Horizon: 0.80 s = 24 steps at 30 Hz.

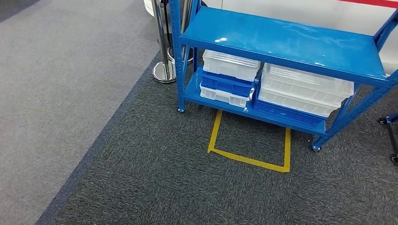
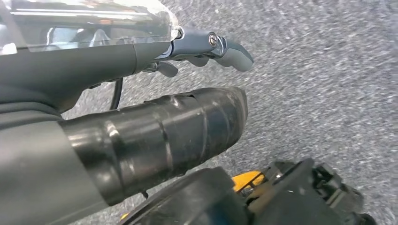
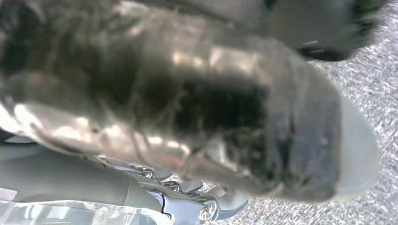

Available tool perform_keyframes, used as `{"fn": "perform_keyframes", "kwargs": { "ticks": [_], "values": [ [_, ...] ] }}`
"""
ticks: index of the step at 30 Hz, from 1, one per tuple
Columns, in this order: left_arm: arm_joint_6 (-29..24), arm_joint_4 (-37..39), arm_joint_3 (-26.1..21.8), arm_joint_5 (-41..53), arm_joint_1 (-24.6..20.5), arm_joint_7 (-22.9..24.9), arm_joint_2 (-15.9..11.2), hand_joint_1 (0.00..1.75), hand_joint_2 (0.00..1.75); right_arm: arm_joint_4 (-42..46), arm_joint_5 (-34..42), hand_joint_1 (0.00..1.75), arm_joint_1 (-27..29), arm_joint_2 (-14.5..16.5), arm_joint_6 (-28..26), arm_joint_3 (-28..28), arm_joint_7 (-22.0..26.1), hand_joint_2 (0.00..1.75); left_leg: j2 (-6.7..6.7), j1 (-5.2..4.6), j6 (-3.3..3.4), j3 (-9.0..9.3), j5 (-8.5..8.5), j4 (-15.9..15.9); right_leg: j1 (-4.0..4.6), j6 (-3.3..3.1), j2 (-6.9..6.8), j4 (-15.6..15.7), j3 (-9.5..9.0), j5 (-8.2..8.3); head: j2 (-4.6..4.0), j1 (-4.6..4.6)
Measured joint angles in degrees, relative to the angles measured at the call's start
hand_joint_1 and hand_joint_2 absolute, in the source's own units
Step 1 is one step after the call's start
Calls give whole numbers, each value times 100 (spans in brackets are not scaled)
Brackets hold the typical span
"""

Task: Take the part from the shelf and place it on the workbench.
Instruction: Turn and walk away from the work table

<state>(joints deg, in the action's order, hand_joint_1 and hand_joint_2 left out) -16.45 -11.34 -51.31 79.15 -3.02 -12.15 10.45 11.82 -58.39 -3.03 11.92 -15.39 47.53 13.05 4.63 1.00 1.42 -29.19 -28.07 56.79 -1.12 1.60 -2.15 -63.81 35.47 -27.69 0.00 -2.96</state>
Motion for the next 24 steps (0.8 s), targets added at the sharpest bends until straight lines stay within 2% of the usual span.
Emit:
{"fn": "perform_keyframes", "kwargs": {
  "ticks": [1, 2, 3, 4, 5, 7, 9, 10, 11, 12, 13, 14, 15, 16, 18, 20, 21, 22, 24],
  "values": [
    [2, 0, -7, -1, 0, -4, -1, 0, 0, 0, -4, 0, -11, 0, 0, -2, 0, 0, 50, -14, -37, 15, -28, 9, 17, -36, -86, 286, -149, 81, 0, 3],
    [5, 0, -15, -3, -6, -7, -2, 0, 0, 0, -9, 0, -19, -1, 0, -3, 0, 0, 98, -31, -71, 29, -52, 16, 38, -74, -136, 434, -221, 97, 0, 6],
    [14, 0, -24, -5, -17, -8, -3, 0, 0, 0, -14, 0, -21, -1, 1, -5, -1, 0, 150, -46, -109, 53, -72, 17, 63, -115, -138, 492, -240, 78, 0, 9],
    [30, 0, -31, -11, -31, -9, -4, 0, 0, -1, -20, 0, -16, -1, 1, -6, -1, 0, 196, -45, -138, 82, -83, 10, 59, -154, -67, 497, -234, 81, 0, 11],
    [52, 0, -36, -22, -48, -8, -6, 0, 0, -1, -26, 0, -8, -1, 2, -6, -2, 0, 183, -34, -168, 105, -115, 30, 51, -189, -11, 510, -244, 86, 0, 11],
    [92, 0, -42, -46, -53, -4, -11, 0, 0, -2, -47, 0, -8, -1, 3, -6, -2, 0, -40, -2, -214, 24, -333, 315, 17, -270, 105, 545, -264, 116, 0, 15],
    [111, 1, -50, -66, -34, 14, -15, 0, 0, -2, -68, 0, -21, -1, 6, -9, -2, 0, -319, 20, -241, -295, -722, 1021, 7, -320, 230, 553, -260, 136, 0, 19],
    [120, 1, -53, -72, -23, 27, -15, 0, 0, -2, -74, 0, -25, -1, 11, -15, -2, 0, -374, 25, -253, -487, -868, 1400, 11, -328, 304, 549, -253, 139, 0, 19],
    [131, 1, -56, -76, -13, 37, -16, 0, 0, -2, -80, 0, -26, -1, 19, -21, -2, 0, -400, 24, -259, -631, -913, 1652, 16, -329, 383, 542, -252, 139, 0, 17],
    [142, 1, -57, -77, -7, 43, -17, 0, 0, -2, -83, 0, -24, -1, 27, -26, -2, 0, -411, 24, -258, -689, -831, 1697, 20, -329, 464, 534, -254, 136, 0, 17],
    [154, 0, -57, -77, -4, 45, -17, 0, 0, -2, -85, 0, -23, -1, 34, -29, -3, 0, -426, 24, -247, -639, -634, 1503, 22, -326, 547, 522, -259, 132, 0, 18],
    [164, 0, -58, -77, -4, 41, -18, 0, 0, -2, -87, 0, -23, -1, 37, -31, -3, 0, -476, 25, -228, -509, -378, 1134, 22, -320, 627, 511, -264, 126, 0, 18],
    [175, 0, -60, -77, -4, 37, -22, 0, 0, -3, -90, 0, -27, 0, 40, -31, -4, 0, -592, 26, -204, -362, -172, 729, 31, -304, 701, 492, -260, 118, 0, 17],
    [182, 0, -63, -78, -5, 32, -26, 0, 0, -3, -93, 0, -31, 1, 43, -32, -7, 0, -693, 28, -185, -245, -37, 406, 34, -279, 771, 475, -246, 115, 0, 17],
    [190, 0, -71, -79, -13, 23, -36, 0, 0, -4, -98, 0, -30, 3, 52, -34, -13, 0, -809, 12, -155, -162, 8, 144, 25, -204, 876, 461, -208, 121, 0, 15],
    [197, 0, -74, -78, -30, 6, -42, 0, 0, -5, -100, 0, -9, 2, 57, -34, -19, 0, -708, -2, -99, -139, 35, 103, -7, -121, 930, 464, -183, 134, 0, 15],
    [204, 0, -75, -76, -36, -7, -46, 0, 0, -6, -101, 0, 2, 0, 57, -34, -20, 0, -652, 2, -57, -121, 61, 68, -5, -89, 847, 414, -157, 99, 0, 13],
    [213, 0, -77, -76, -36, -16, -47, 0, 0, -7, -102, 0, 6, -2, 57, -34, -21, 0, -585, 11, -8, -106, 88, 30, 1, -67, 705, 270, -86, 2, 0, 7],
    [237, 1, -80, -81, -25, -26, -47, 0, 0, -7, -112, 0, -1, -3, 57, -36, -23, 0, -446, 11, 48, -100, 113, -10, 16, -39, 379, -311, 194, -338, 0, -3]
  ]
}}
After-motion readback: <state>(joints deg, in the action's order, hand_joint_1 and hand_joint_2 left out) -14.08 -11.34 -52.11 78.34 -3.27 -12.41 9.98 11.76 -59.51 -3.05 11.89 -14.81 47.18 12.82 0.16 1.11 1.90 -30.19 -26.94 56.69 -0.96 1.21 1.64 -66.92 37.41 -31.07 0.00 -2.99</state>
